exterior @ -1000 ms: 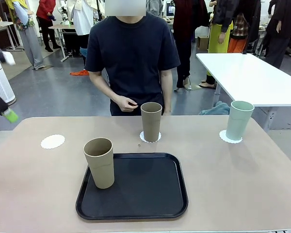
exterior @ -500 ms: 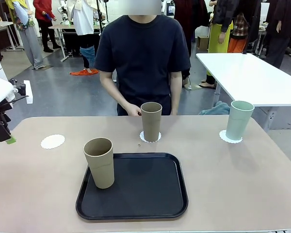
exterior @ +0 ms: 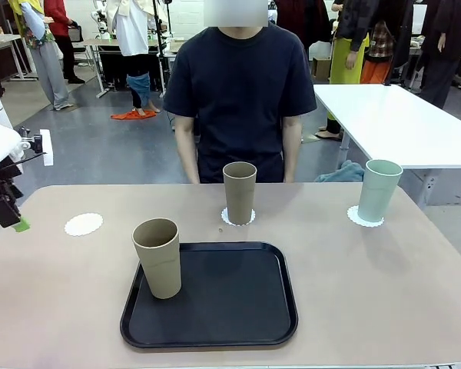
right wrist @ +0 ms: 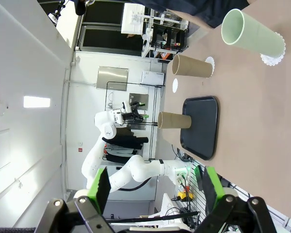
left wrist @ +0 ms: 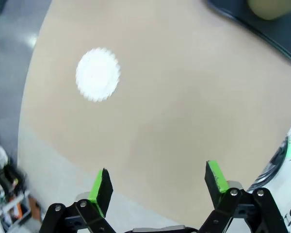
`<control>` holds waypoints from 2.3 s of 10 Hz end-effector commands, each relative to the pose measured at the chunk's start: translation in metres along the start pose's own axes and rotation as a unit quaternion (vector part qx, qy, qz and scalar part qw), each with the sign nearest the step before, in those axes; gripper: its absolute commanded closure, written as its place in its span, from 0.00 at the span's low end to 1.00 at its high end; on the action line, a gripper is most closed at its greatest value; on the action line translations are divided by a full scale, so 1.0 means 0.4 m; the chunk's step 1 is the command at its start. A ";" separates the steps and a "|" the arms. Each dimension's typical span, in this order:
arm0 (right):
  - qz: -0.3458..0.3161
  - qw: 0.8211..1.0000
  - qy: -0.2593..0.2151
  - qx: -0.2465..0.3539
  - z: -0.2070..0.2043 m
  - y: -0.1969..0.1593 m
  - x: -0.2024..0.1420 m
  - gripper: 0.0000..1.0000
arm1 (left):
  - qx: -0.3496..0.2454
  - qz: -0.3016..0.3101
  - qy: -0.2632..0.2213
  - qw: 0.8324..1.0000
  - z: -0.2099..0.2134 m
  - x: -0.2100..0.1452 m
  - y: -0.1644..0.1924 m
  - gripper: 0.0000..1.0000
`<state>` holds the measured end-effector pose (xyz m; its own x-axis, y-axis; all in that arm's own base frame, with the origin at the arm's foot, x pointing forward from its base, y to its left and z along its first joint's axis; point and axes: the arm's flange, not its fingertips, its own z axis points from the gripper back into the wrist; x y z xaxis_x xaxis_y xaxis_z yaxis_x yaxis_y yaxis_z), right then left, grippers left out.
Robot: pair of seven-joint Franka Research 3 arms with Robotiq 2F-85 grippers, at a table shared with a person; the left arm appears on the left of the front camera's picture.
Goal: Place coasters on the table and set cups on them.
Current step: Take one Reusable plastic cup from the Flat Tray and place it on a coaster set by the human.
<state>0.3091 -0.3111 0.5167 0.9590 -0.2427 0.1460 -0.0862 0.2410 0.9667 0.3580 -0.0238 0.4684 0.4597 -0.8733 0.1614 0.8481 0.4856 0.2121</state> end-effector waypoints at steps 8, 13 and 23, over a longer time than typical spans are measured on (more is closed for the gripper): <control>-0.007 1.000 -0.004 0.007 -0.003 0.007 -0.001 0.00 | -0.361 -0.093 -0.542 0.753 -0.093 -0.095 0.064 0.00; -0.007 1.000 -0.004 0.007 -0.003 0.007 -0.001 0.00 | -0.213 -0.073 -0.511 0.830 -0.166 -0.093 0.079 0.00; -0.007 1.000 -0.004 0.007 -0.003 0.007 -0.001 0.00 | -0.222 -0.081 -0.484 0.842 -0.177 -0.105 0.095 0.00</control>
<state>0.3092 -0.3110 0.5166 0.9591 -0.2425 0.1457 -0.0860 0.2408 0.9668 0.3900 0.0285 0.4015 0.0791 -0.3806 0.9213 0.9930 0.1112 -0.0393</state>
